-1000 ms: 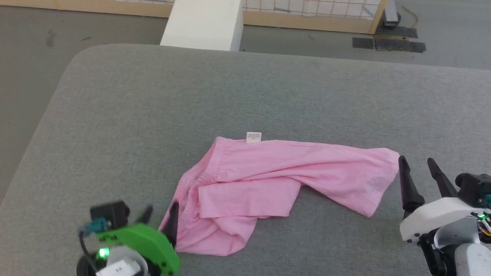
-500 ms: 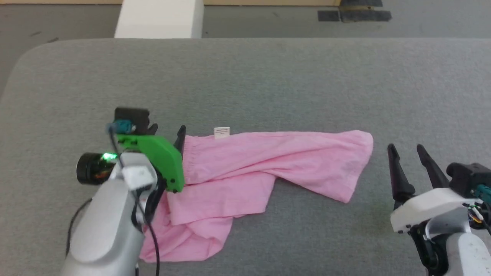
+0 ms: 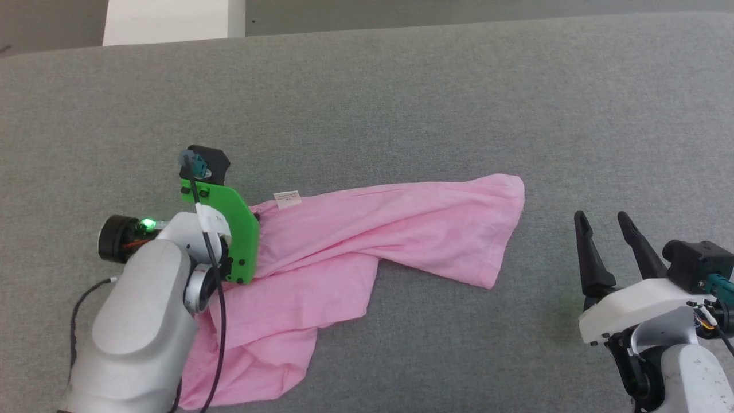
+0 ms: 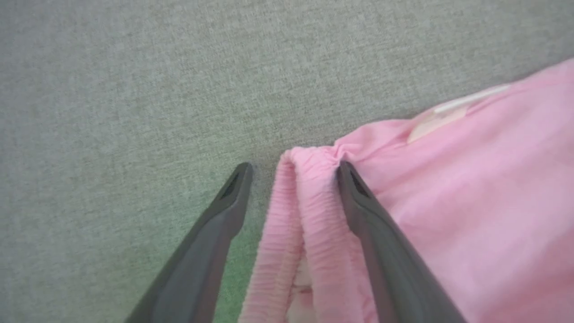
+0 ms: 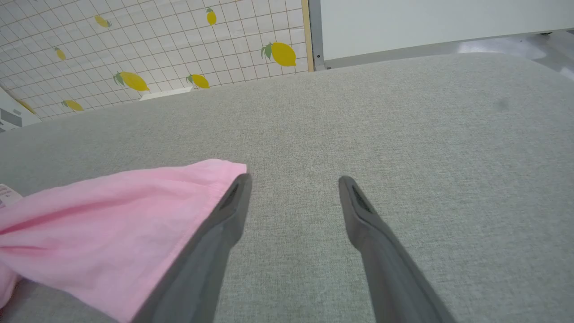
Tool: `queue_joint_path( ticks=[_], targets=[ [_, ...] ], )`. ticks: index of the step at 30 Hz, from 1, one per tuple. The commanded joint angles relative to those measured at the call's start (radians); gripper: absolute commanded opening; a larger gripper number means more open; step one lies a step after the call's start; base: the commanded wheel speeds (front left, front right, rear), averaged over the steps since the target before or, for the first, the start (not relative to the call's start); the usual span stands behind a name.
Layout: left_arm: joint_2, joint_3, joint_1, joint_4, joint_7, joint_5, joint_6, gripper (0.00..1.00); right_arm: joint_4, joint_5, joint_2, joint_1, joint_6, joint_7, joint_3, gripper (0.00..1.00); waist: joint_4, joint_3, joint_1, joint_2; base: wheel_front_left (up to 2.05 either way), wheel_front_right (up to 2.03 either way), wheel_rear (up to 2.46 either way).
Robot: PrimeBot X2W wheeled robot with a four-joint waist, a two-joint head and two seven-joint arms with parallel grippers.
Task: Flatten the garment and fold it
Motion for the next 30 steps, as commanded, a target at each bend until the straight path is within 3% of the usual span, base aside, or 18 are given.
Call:
queue_joint_path(
  ticks=[1, 2, 3, 4, 5, 12, 16, 24, 29, 30],
  targets=[
    [0.010, -0.014, 0.003, 0.023, 0.020, 0.005, -0.002, 1.00, 0.003, 0.009, 0.000, -0.020, -0.002, -0.009, 0.003, 1.00, -0.004, 0.005, 0.0000, 0.0000, 0.00, 0.00, 0.00],
    [0.013, -0.015, 0.002, 0.026, 0.028, 0.006, -0.002, 1.00, 0.004, 0.009, 0.000, -0.021, -0.002, -0.009, 0.004, 1.00, -0.004, 0.006, 0.0000, 0.0000, 0.00, 0.00, 0.00],
    [0.016, -0.017, -0.001, 0.031, 0.039, 0.004, -0.003, 0.47, 0.004, 0.010, 0.000, -0.023, -0.002, -0.010, 0.006, 1.00, -0.003, 0.008, 0.0000, 0.0000, 0.00, 0.00, 0.00],
    [0.017, -0.017, -0.003, 0.034, 0.046, 0.000, -0.005, 0.20, 0.004, 0.010, 0.000, -0.024, -0.002, -0.010, 0.008, 1.00, -0.002, 0.009, 0.0000, 0.0000, 0.00, 0.00, 0.00],
    [0.017, -0.016, -0.005, 0.038, 0.053, -0.006, -0.008, 0.00, 0.005, 0.009, 0.000, -0.026, -0.002, -0.009, 0.012, 1.00, -0.001, 0.011, 0.0000, 0.0000, 0.00, 0.00, 0.00],
    [-0.007, -0.021, 0.014, 0.005, 0.037, -0.034, -0.016, 0.00, -0.007, -0.017, 0.000, -0.089, -0.002, 0.020, 0.029, 1.00, 0.021, 0.031, 0.0000, 0.0000, 0.00, 0.00, 0.00],
    [-0.025, -0.031, 0.036, -0.023, 0.004, -0.038, -0.014, 0.00, 0.016, -0.064, 0.000, -0.162, -0.002, 0.096, 0.036, 1.00, 0.042, 0.042, 0.0000, 0.0000, 0.00, 0.00, 0.00],
    [-0.047, -0.046, 0.036, -0.042, -0.034, -0.043, -0.018, 0.00, 0.143, -0.132, 0.000, -0.287, -0.002, 0.415, 0.066, 1.00, 0.086, 0.069, 0.0000, 0.0000, 0.00, 0.00, 0.00],
    [-0.057, -0.052, 0.023, -0.035, -0.051, -0.050, -0.025, 0.00, 0.159, -0.182, 0.000, -0.307, -0.002, 0.590, 0.094, 0.98, 0.103, 0.080, 0.0000, 0.0000, 0.00, 0.00, 0.00],
    [-0.059, -0.053, 0.021, -0.032, -0.054, -0.051, -0.027, 0.00, 0.156, -0.182, 0.000, -0.304, -0.002, 0.623, 0.103, 0.40, 0.105, 0.081, 0.0000, 0.0000, 0.00, 0.00, 0.00]
  ],
)
